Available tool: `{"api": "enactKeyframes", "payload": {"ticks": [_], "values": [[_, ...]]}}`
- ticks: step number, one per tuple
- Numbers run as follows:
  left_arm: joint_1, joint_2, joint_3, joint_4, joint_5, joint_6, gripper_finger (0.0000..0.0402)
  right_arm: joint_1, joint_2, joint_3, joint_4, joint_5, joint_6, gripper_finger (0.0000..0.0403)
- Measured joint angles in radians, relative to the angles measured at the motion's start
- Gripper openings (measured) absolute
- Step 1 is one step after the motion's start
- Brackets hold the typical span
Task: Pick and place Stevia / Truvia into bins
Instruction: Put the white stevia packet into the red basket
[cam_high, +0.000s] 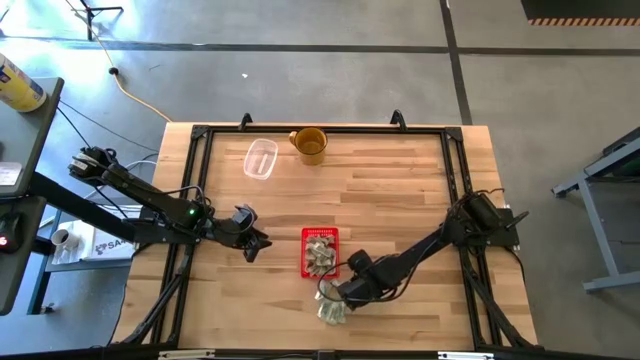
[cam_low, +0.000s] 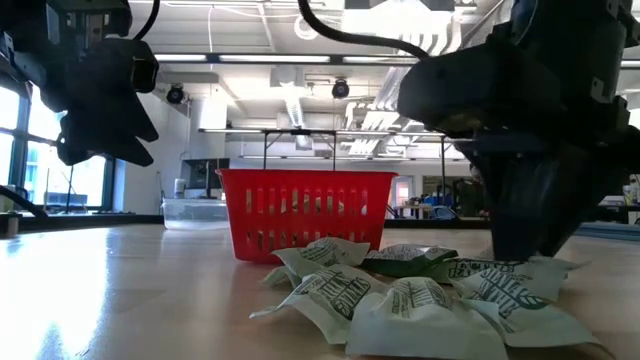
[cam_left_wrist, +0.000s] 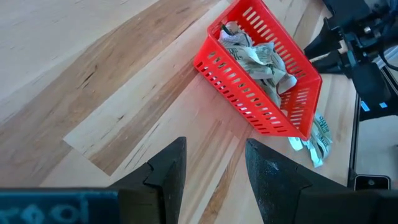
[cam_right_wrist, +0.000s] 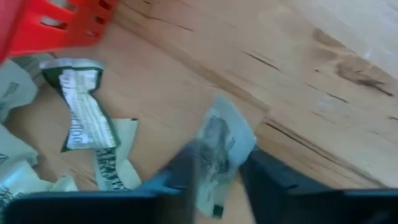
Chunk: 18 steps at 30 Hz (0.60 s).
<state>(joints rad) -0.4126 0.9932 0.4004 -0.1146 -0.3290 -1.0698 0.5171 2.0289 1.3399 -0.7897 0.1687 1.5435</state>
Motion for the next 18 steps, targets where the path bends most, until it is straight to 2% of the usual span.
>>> {"api": "enactKeyframes", "payload": {"ticks": [2,4,8,14,16,18], "values": [[0.0,0.0,0.0,0.0,0.0,0.0,0.0198,0.0,0.0,0.001,-0.015,-0.006,-0.006,0.004],[0.0,0.0,0.0,0.0,-0.001,0.0,0.0198,0.0,0.0,0.003,-0.027,-0.022,-0.025,0.0012],[0.0,0.0,0.0,0.0,-0.001,0.0,0.0198,-0.001,-0.012,0.037,-0.066,-0.019,-0.08,0.0021],[0.0,0.0,0.0,0.002,-0.006,-0.001,0.0198,-0.054,-0.155,0.068,-0.073,0.163,-0.196,0.0008],[0.0,0.0,0.0,0.002,-0.007,-0.001,0.0198,-0.109,-0.178,0.066,-0.022,0.138,-0.296,0.0015],[0.0,0.0,0.0,0.004,-0.007,-0.001,0.0198,-0.167,-0.183,0.066,0.094,0.047,-0.435,0.0017]]}}
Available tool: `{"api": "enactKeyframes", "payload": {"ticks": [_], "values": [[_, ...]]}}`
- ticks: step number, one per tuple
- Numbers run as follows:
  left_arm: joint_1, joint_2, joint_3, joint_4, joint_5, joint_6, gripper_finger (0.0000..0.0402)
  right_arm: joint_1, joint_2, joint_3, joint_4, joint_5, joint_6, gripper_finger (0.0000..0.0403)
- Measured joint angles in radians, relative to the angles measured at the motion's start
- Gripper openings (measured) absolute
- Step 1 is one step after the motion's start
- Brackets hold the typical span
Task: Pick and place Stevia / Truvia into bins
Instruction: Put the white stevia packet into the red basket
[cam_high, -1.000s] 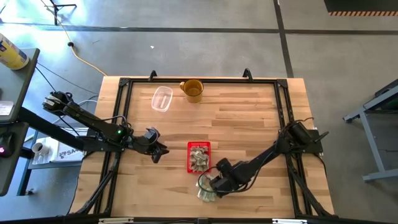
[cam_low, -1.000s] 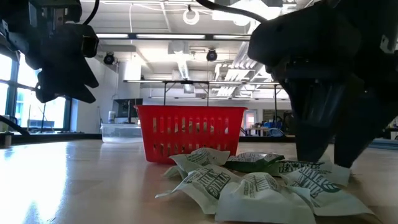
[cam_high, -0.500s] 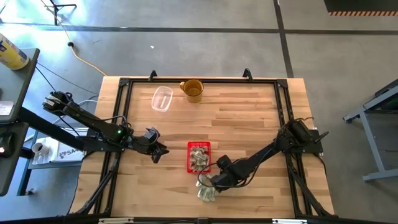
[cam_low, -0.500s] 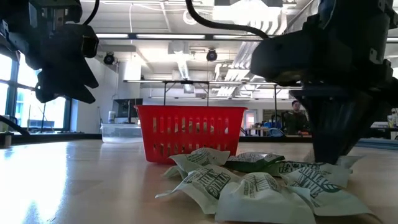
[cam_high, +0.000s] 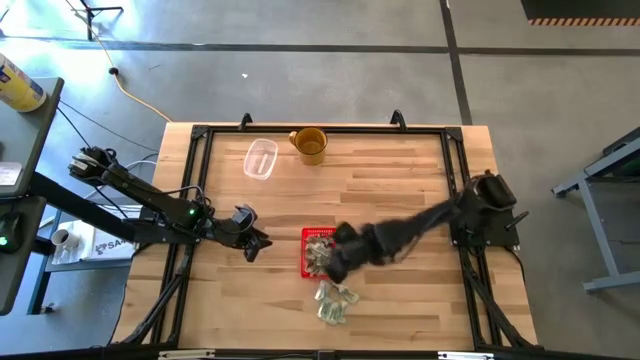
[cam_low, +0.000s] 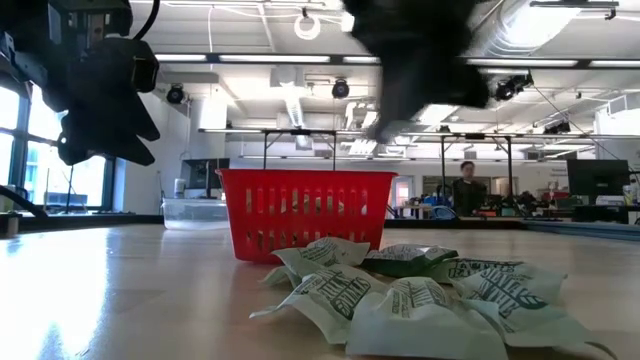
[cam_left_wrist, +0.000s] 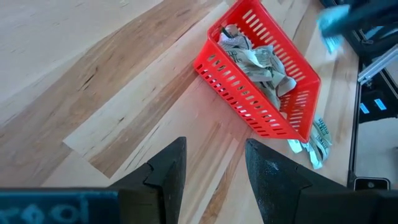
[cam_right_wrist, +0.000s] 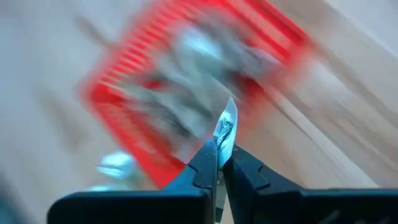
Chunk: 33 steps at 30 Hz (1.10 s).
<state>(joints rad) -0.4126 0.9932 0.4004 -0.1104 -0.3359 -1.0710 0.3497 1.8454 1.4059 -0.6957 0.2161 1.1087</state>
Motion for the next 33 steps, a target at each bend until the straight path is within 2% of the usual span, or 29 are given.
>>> {"api": "enactKeyframes", "payload": {"ticks": [2,5,9,11,18,23,26,29,33], "values": [[0.0,0.0,0.0,0.0,0.0,0.0,0.0198,-0.045,0.014,0.001,0.139,-0.096,-0.124,0.0016],[0.0,0.0,0.0,0.0,0.001,-0.01,0.0198,-0.088,0.055,0.001,0.281,-0.187,-0.199,0.0014],[0.0,0.0,0.0,0.0,0.012,-0.037,0.0198,-0.111,0.099,0.001,0.315,-0.295,-0.248,0.0022],[0.0,0.0,0.0,0.0,0.016,-0.037,0.0198,-0.106,0.114,0.001,0.315,-0.309,-0.261,0.004],[0.0,0.0,0.0,-0.004,0.019,-0.037,0.0198,-0.103,0.103,0.002,0.341,-0.24,-0.272,0.0154],[0.0,0.0,0.0,-0.005,0.034,-0.037,0.0198,-0.047,0.075,0.035,0.202,-0.227,-0.329,0.022],[0.0,0.0,0.0,-0.005,0.041,-0.036,0.0198,0.019,0.068,0.035,0.066,-0.215,-0.322,0.0237],[0.0,0.0,0.0,-0.005,0.041,-0.036,0.0198,0.098,0.068,0.035,-0.052,-0.143,-0.26,0.0238],[0.0,0.0,0.0,-0.012,0.037,-0.034,0.0198,0.18,0.089,0.035,-0.048,-0.065,-0.168,0.0226]]}}
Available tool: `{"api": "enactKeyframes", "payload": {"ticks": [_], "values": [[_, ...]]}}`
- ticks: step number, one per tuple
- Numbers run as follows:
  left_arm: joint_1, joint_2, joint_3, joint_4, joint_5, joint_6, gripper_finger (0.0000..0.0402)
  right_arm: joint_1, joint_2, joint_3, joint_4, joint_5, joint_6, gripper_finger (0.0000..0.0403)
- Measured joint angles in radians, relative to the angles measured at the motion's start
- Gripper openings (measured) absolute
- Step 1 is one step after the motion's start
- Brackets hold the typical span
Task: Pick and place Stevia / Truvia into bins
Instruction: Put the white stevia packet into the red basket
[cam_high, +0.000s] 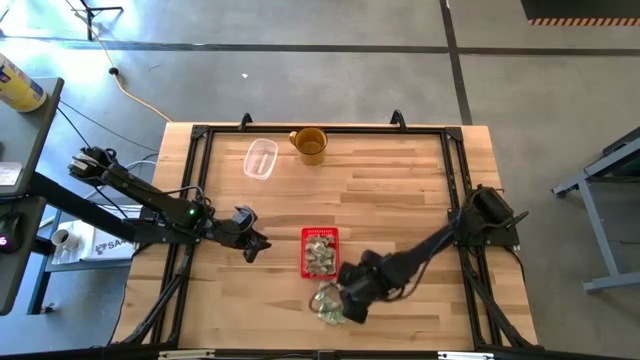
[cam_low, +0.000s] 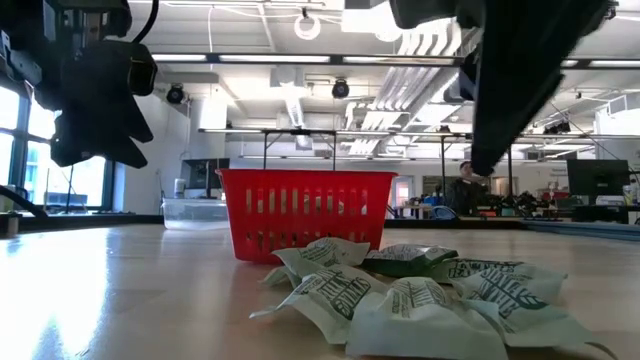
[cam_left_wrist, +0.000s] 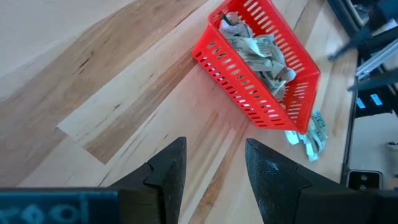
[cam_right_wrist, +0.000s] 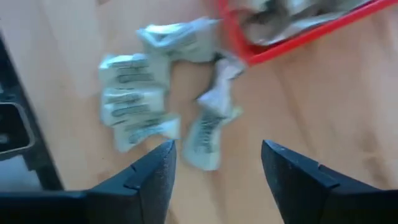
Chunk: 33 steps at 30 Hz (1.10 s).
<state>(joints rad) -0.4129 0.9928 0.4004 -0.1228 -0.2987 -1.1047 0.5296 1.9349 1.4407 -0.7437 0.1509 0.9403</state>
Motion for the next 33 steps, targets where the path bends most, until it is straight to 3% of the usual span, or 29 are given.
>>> {"api": "enactKeyframes", "payload": {"ticks": [4,16,22,28,33], "values": [[0.0,0.0,0.0,-0.012,-0.005,0.003,0.0198,0.034,0.041,0.0,0.057,0.052,0.026,0.021],[0.0,0.0,0.0,-0.008,-0.007,0.026,0.0198,0.042,0.154,0.0,0.067,0.071,0.109,0.0167],[0.0,0.0,0.0,-0.01,-0.008,0.026,0.0198,0.023,0.179,0.007,0.037,0.009,0.108,0.011],[0.0,0.0,0.0,-0.014,-0.009,0.026,0.0198,0.041,0.163,0.003,0.024,-0.047,0.11,0.0015],[0.0,0.0,0.0,-0.015,-0.009,0.026,0.0198,0.086,0.117,-0.004,-0.073,-0.013,0.242,0.0022]]}}
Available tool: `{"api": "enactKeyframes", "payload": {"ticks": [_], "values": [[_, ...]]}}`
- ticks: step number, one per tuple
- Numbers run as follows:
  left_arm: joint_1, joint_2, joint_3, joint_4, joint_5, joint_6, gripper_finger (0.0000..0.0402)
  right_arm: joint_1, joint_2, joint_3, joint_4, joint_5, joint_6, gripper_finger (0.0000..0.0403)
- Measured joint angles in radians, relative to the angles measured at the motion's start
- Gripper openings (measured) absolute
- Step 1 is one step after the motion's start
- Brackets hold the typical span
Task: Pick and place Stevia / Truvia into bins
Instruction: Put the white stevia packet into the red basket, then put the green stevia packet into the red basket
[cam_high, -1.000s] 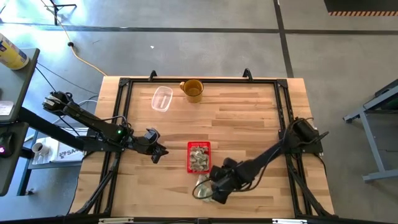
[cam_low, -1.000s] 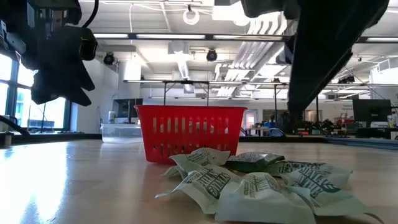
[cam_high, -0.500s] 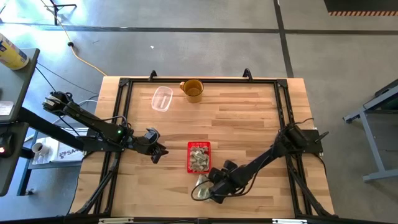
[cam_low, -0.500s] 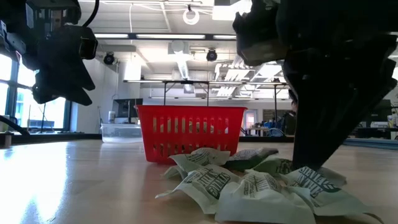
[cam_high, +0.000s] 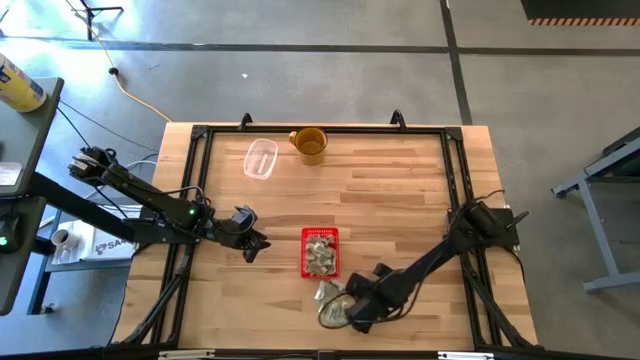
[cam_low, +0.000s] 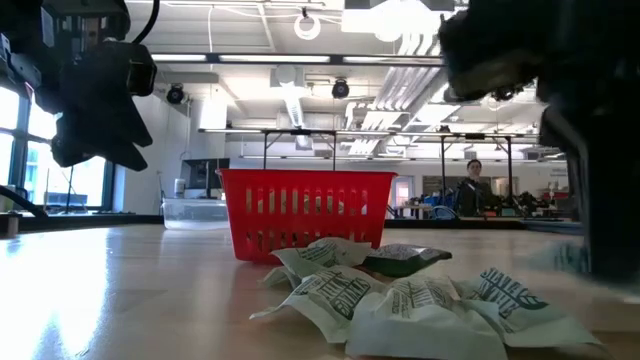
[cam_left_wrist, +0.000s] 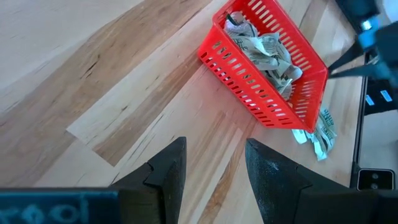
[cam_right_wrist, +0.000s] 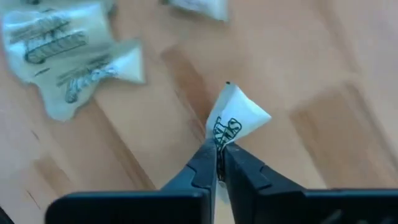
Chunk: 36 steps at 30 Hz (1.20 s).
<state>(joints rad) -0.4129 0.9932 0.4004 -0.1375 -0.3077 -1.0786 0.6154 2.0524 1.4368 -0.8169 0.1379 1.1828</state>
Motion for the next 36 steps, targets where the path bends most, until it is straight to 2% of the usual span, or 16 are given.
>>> {"api": "enactKeyframes", "payload": {"ticks": [5,8,13,16,22,24,27,29,31,36], "values": [[0.0,0.0,0.0,0.0,-0.003,0.0,0.0198,-0.011,-0.079,0.0,-0.073,0.201,0.107,0.0006],[0.0,0.0,0.0,0.0,-0.003,0.0,0.0198,-0.074,-0.111,0.001,-0.03,0.263,0.033,0.0007],[0.0,0.0,0.0,0.003,-0.003,0.0,0.0198,-0.207,-0.111,0.002,0.209,0.171,-0.257,0.0021],[0.0,0.0,0.0,0.01,-0.003,-0.001,0.0198,-0.277,-0.109,0.004,0.316,0.137,-0.366,0.0023],[0.0,0.0,0.0,0.013,0.01,-0.03,0.0198,-0.388,-0.108,0.004,0.313,0.092,-0.418,0.0028],[0.0,0.0,0.0,0.013,0.015,-0.03,0.0198,-0.412,-0.101,0.004,0.322,0.037,-0.438,0.0033],[0.0,0.0,0.0,0.013,0.022,-0.03,0.0198,-0.444,-0.075,0.004,0.356,-0.105,-0.448,0.0048],[0.0,0.0,0.0,0.012,0.022,-0.03,0.0198,-0.449,-0.059,0.004,0.364,-0.148,-0.451,0.0066],[0.0,0.0,0.0,0.008,0.022,-0.03,0.0198,-0.448,-0.051,0.004,0.347,-0.127,-0.451,0.0087],[0.0,0.0,0.0,0.008,0.025,-0.03,0.0198,-0.422,-0.07,0.003,0.296,0.033,-0.45,0.014]]}}
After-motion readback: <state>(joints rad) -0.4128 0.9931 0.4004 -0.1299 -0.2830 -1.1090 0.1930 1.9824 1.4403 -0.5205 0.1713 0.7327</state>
